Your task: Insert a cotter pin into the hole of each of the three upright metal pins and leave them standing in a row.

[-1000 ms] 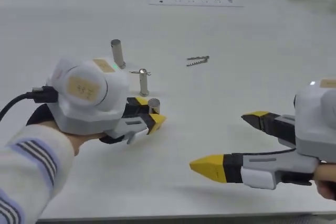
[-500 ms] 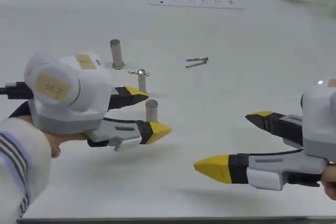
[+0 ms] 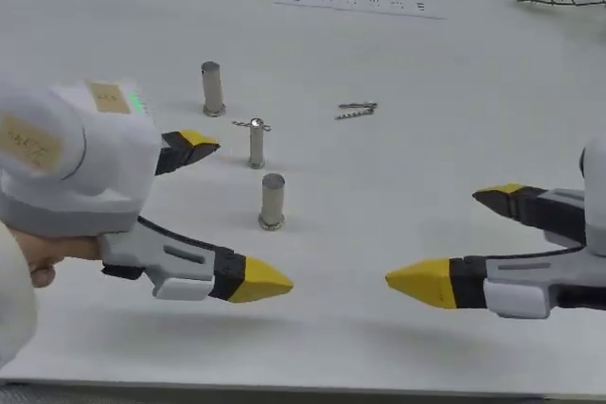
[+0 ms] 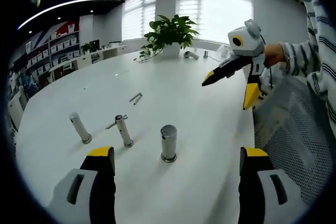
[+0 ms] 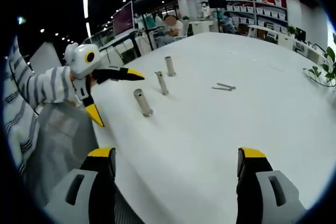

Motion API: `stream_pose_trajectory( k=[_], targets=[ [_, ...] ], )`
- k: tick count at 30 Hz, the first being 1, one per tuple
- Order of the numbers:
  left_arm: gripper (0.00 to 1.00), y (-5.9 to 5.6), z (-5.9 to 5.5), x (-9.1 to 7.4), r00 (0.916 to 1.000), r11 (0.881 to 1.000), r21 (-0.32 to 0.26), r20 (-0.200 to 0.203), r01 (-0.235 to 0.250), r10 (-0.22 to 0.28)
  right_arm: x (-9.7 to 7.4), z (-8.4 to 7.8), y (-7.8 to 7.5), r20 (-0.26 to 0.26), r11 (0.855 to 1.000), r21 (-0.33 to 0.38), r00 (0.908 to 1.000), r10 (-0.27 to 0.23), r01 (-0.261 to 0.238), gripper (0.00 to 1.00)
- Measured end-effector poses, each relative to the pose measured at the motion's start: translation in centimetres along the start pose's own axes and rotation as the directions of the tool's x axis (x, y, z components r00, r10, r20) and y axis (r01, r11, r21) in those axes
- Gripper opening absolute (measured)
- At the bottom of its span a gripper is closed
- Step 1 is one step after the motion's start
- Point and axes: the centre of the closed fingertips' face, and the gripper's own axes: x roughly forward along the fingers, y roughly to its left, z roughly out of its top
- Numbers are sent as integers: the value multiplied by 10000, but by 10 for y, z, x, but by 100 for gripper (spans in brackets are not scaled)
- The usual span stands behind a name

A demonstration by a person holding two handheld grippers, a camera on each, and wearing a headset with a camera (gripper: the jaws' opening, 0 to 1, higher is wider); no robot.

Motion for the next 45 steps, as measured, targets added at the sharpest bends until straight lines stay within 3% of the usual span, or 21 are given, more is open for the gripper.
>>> stream_pose_trajectory(
  k=[7,12,16,21,24,25,27,30,35,36,40,44,45],
  targets=[
    [99,-2,-4,-10,9999,9994,-342,108,109,-105,5,5,-7,-636,9971,-721,9978,183,-229,97],
    [99,-14,-5,-16,9970,9945,-723,215,759,-746,8,19,-17,-1232,9809,-1836,9915,427,-651,96],
    [100,-16,-3,-18,9961,9932,-820,389,828,-798,13,29,-27,-1706,9634,-2488,9837,577,-997,95],
    [100,-18,-3,-20,9952,9923,-835,423,920,-887,21,47,-41,-1984,9486,-2916,9779,656,-1228,95],
    [100,-17,-4,-20,9951,9915,-906,411,938,-904,27,64,-45,-1665,9373,-3204,9822,867,-1371,90],
    [100,-16,-4,-20,9952,9909,-980,422,919,-882,30,68,-45,-1742,9347,-3199,9793,1027,-1549,87],
    [100,-20,-2,-19,9954,9907,-1014,411,902,-865,34,71,-46,-1990,9206,-3432,9723,1226,-1863,85],
    [100,-21,2,-18,9966,9924,-1009,495,708,-661,42,74,-53,-2776,8762,-4216,9531,1204,-2334,82],
    [100,-19,7,-17,9970,9931,-1099,690,415,-341,55,75,-55,-3579,8311,-4672,9240,1344,-3018,81],
    [100,-20,8,-17,9967,9922,-1169,729,438,-354,58,75,-55,-3730,8144,-4834,9172,1401,-3210,80],
    [100,-22,8,-18,9966,9915,-1195,695,516,-435,66,73,-60,-4177,7992,-4847,8968,1457,-3556,75],
    [100,-21,8,-18,9973,9931,-1110,669,371,-297,74,73,-64,-4565,7759,-5035,8795,1346,-3801,72],
    [100,-20,8,-18,9973,9929,-1131,676,373,-297,76,72,-66,-4727,7660,-5073,8707,1356,-3948,71]
  ],
)
